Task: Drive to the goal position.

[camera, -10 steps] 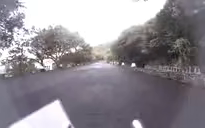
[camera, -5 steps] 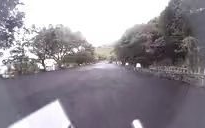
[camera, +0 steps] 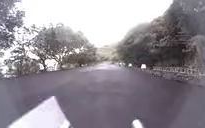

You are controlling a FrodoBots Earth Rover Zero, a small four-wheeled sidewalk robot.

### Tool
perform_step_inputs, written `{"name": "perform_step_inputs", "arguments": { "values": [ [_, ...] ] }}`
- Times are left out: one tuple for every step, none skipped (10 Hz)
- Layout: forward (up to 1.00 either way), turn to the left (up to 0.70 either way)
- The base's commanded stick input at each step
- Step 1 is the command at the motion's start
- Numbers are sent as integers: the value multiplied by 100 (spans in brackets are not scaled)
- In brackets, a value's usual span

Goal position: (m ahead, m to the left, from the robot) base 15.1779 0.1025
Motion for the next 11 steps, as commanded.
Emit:
{"name": "perform_step_inputs", "arguments": {
  "values": [
    [100,0],
    [100,0],
    [100,0],
    [100,0],
    [100,0],
    [100,0],
    [100,0],
    [100,0],
    [100,0],
    [100,0],
    [100,0]
  ]
}}
